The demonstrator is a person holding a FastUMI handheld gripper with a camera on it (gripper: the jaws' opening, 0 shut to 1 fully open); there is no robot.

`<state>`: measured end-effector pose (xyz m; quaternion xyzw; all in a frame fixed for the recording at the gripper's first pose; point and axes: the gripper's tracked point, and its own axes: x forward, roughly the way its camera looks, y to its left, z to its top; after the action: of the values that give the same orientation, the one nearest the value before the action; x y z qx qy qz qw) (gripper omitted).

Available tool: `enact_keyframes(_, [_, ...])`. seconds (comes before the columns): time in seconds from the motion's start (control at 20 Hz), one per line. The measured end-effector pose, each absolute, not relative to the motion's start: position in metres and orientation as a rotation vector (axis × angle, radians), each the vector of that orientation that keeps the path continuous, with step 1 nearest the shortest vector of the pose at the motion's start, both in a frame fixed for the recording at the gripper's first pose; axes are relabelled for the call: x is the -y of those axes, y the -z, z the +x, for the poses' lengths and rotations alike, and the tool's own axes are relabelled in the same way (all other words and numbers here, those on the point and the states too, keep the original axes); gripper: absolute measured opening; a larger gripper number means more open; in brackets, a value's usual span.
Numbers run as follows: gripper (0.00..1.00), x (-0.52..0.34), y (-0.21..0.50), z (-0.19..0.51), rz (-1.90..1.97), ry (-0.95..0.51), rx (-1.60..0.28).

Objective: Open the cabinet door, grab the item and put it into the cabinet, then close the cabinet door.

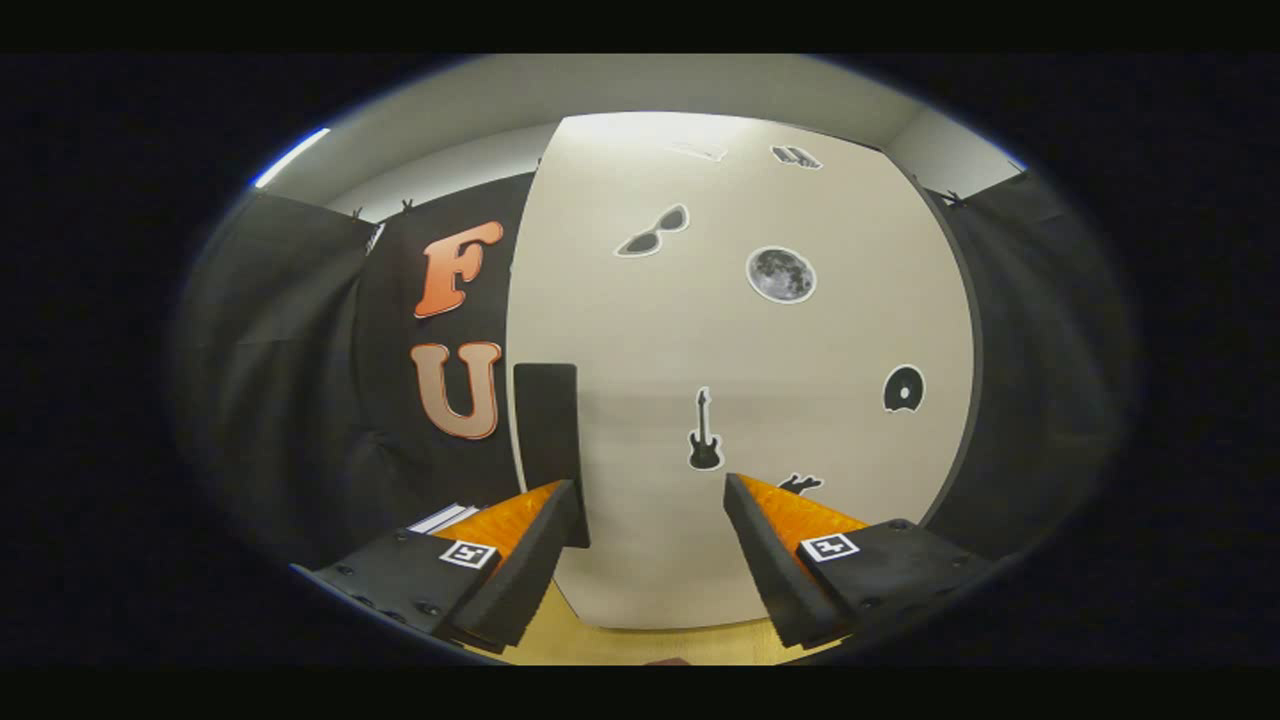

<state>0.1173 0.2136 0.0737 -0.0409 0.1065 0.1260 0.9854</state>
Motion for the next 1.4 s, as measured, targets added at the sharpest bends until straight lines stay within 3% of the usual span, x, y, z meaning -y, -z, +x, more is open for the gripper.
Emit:
enact_keyframes(0.6, [0.96,-0.215,-0.069,0.13,-0.073,-0.245,-0.223])
enact_keyframes(1.4, [0.95,-0.146,-0.1,0.006,-0.066,-0.205,-0.16])
